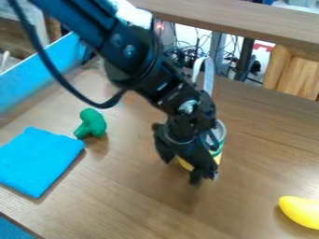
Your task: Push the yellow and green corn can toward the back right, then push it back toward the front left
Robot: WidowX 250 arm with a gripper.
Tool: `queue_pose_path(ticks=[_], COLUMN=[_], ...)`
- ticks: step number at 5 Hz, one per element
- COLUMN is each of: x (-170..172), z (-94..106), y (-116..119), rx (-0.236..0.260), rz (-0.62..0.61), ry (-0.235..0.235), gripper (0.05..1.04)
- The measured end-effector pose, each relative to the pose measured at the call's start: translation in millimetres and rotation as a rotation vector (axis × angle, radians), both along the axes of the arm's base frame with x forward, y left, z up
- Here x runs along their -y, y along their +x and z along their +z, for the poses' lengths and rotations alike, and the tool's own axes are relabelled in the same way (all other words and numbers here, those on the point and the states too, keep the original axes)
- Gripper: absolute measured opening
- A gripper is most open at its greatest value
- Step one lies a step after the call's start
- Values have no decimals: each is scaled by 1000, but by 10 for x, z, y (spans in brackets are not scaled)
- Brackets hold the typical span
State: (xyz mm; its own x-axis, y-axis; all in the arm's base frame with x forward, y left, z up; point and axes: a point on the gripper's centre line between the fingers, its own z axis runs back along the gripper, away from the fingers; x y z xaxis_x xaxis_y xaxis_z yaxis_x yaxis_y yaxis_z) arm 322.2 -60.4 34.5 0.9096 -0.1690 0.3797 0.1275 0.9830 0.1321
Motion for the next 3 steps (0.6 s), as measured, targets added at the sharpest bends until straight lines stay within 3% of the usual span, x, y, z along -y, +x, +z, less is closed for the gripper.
queue_pose_path(ticks=[3], x=[14], z=[26], y=[529], rx=[-20], rz=[9], ry=[12], gripper=[1001])
